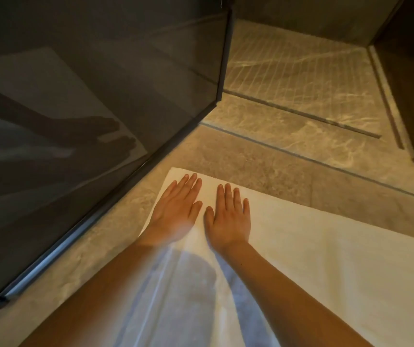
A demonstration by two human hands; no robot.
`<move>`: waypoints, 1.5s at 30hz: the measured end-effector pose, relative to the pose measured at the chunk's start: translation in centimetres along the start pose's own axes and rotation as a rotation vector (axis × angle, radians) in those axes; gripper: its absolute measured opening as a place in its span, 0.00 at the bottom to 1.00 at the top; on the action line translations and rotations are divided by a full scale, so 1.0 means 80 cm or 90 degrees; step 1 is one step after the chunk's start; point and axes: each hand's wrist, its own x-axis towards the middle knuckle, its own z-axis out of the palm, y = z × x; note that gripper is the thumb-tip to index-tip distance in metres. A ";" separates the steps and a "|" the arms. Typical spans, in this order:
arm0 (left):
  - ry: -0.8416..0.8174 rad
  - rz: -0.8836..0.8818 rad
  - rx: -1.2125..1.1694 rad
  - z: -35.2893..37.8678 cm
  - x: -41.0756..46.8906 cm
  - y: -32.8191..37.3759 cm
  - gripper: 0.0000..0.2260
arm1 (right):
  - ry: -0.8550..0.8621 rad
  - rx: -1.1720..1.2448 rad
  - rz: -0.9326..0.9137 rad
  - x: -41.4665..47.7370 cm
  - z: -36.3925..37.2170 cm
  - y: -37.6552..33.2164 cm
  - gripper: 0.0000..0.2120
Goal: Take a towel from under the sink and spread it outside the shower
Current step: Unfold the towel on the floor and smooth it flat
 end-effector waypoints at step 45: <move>-0.062 0.113 0.030 -0.005 -0.119 0.100 0.27 | 0.032 0.116 -0.019 -0.136 0.007 0.000 0.27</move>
